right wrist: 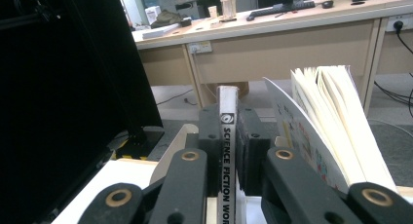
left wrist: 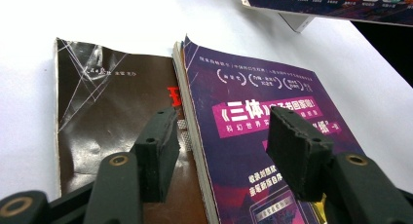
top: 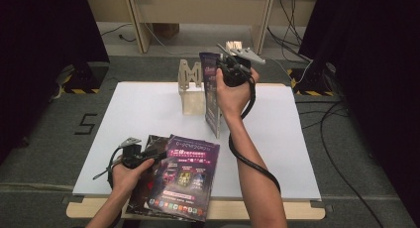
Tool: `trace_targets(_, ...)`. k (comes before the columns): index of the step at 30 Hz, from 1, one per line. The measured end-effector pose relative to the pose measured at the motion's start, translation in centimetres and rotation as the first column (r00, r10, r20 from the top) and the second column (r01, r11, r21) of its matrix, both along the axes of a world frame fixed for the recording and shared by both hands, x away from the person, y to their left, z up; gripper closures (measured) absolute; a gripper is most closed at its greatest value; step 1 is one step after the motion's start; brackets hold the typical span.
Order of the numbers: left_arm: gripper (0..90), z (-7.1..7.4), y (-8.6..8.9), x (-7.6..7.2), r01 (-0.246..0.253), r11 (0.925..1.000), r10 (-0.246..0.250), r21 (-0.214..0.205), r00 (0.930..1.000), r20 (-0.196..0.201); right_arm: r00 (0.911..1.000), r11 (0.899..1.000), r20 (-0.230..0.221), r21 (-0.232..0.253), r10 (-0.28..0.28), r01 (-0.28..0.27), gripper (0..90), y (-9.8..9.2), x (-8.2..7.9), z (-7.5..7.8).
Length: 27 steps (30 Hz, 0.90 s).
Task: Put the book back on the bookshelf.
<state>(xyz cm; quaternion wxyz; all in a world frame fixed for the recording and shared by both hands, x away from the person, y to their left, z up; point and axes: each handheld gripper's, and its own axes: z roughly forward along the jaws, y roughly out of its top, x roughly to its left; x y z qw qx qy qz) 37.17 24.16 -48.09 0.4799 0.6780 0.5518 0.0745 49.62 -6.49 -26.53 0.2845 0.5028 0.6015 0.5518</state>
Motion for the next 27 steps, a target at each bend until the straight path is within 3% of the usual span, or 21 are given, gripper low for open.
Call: trace_targets(27,44.3,0.0,0.0,0.0,0.001,1.0000,-0.001,-0.001,1.0000,-0.002,0.9997,1.000,0.013,-0.008,-0.022,0.022,83.4,0.4,1.2,0.3)
